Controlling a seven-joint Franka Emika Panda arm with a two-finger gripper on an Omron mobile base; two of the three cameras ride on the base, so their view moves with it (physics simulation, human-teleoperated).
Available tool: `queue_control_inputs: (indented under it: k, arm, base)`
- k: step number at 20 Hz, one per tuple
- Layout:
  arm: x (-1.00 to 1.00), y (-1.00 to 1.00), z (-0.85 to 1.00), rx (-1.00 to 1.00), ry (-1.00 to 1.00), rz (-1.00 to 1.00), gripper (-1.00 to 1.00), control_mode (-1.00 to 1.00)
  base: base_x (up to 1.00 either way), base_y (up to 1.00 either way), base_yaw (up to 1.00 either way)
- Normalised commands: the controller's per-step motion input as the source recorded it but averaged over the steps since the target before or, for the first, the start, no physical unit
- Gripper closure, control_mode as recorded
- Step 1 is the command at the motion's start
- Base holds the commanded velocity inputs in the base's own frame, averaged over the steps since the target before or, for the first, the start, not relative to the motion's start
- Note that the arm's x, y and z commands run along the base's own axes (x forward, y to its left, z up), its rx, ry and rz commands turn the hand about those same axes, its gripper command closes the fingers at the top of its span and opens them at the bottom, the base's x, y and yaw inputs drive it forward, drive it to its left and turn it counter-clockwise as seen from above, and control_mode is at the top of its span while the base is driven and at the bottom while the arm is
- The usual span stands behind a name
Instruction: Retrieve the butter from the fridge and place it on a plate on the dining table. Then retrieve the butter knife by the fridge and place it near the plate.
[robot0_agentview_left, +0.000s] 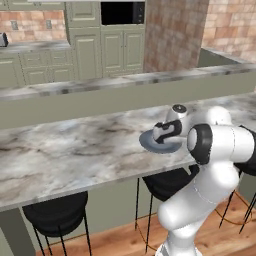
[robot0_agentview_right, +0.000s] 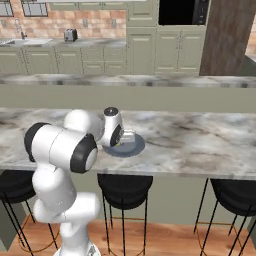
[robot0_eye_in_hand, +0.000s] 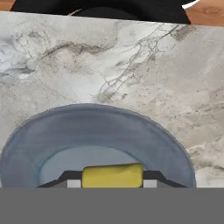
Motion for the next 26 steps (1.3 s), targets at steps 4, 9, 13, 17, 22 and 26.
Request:
queue_control_inputs:
  k: [4, 9, 13, 17, 22, 26]
  arm:
    - [0.28, 0.01, -0.40, -0.05, 0.00, 0.00, 1.00, -1.00]
    - [0.24, 0.00, -0.24, -0.02, 0.00, 0.00, 1.00, -1.00]
    - [0.16, 0.00, -0.40, -0.01, 0.00, 0.00, 1.00, -1.00]
    - [0.11, 0.11, -0.37, -0.04, 0.00, 0.00, 1.00, -1.00]
    - [0.05, 0.08, -0.10, -0.03, 0.01, 0.00, -1.00, -1.00]
    - [0.00, 0.28, 0.36, -0.02, 0.04, 0.00, -1.00, -1.00]
  base:
    - [0.00, 0.00, 0.00]
    - [0.00, 0.00, 0.00]
    - [0.00, 0.00, 0.00]
    - [0.00, 0.00, 0.00]
    - [0.00, 0.00, 0.00]
    - [0.00, 0.00, 0.00]
